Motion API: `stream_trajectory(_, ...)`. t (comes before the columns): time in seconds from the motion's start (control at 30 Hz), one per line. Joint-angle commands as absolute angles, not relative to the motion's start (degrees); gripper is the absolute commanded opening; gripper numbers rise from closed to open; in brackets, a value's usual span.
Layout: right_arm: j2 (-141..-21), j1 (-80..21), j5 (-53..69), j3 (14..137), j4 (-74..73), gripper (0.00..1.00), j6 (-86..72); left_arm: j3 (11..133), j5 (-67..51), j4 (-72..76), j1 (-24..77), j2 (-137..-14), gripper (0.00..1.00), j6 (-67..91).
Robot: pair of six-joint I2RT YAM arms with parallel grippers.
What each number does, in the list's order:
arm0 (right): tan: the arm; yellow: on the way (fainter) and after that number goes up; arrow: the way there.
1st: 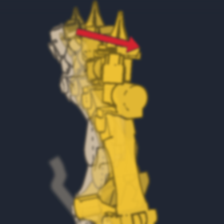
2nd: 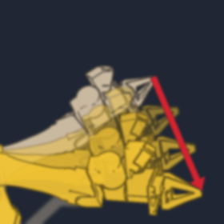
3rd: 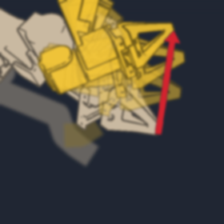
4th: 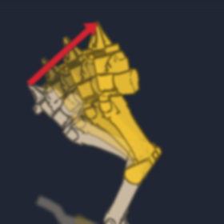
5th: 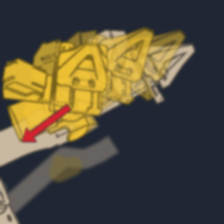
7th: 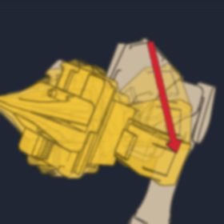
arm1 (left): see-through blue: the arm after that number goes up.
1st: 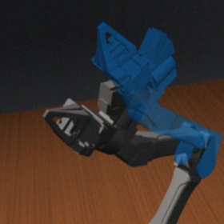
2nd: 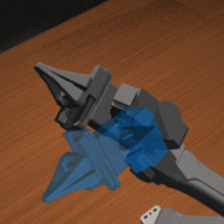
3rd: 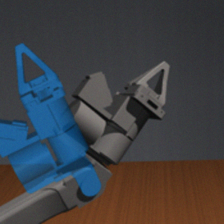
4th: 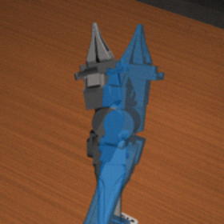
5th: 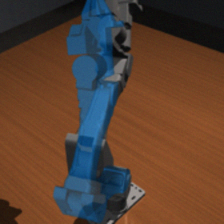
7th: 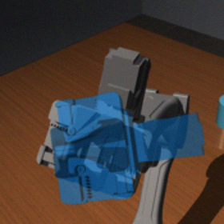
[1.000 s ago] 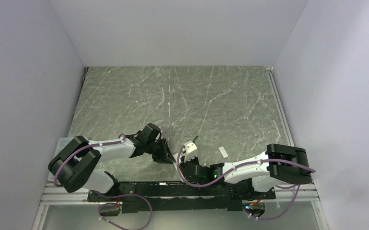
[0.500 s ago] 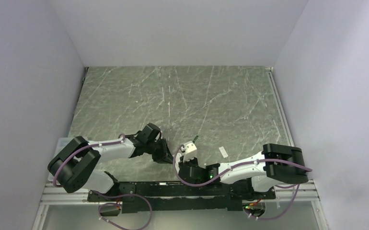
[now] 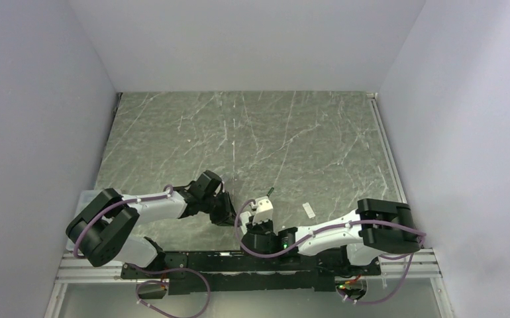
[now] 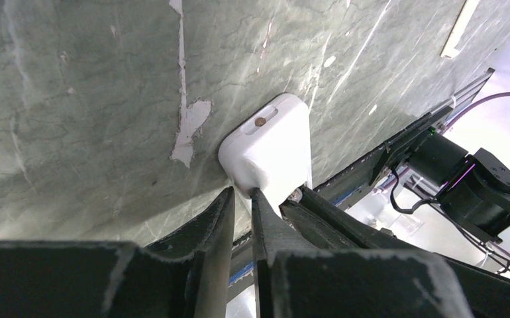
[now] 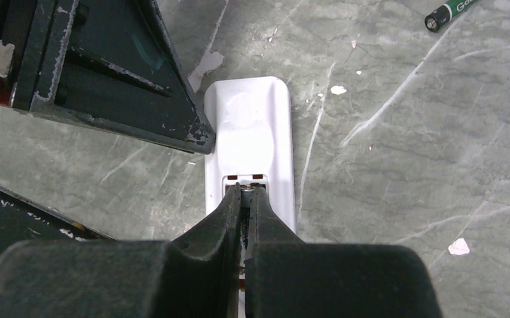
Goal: Load the batteries into the remote control
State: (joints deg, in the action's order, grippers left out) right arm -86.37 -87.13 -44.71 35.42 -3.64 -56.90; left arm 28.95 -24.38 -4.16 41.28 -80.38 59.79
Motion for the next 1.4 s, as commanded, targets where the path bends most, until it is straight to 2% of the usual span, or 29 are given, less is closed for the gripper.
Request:
stream_trajectory(0.0, -88.7, -87.0, -46.1, 32.3, -18.8, 0.02, -57.6, 28.5, -20.0, -6.1, 41.3, -80.3, 0.20, 57.7)
stream_trajectory(0.57, -85.8, -87.7, -48.4, 32.4, -20.6, 0.08, -59.2, 28.7, -19.8, -6.4, 41.3, -80.4, 0.20, 57.7)
stream_trajectory(0.8, -79.6, -88.0, -51.9, 33.9, -22.8, 0.00, -59.8, 29.5, -19.7, -7.2, 41.3, -80.4, 0.19, 57.5)
stream_trajectory(1.03, -73.4, -88.1, -55.8, 35.0, -21.8, 0.00, -57.5, 31.2, -19.0, -9.9, 41.3, -78.8, 0.20, 56.8)
stream_trajectory(1.23, -68.6, -88.1, -56.8, 34.9, -18.3, 0.00, -54.8, 33.2, -19.9, -12.8, 41.3, -76.1, 0.27, 56.0)
stream_trajectory(1.37, -63.1, -88.1, -55.5, 33.8, -14.2, 0.00, -53.8, 34.2, -25.2, -11.7, 41.3, -73.2, 0.39, 55.5)
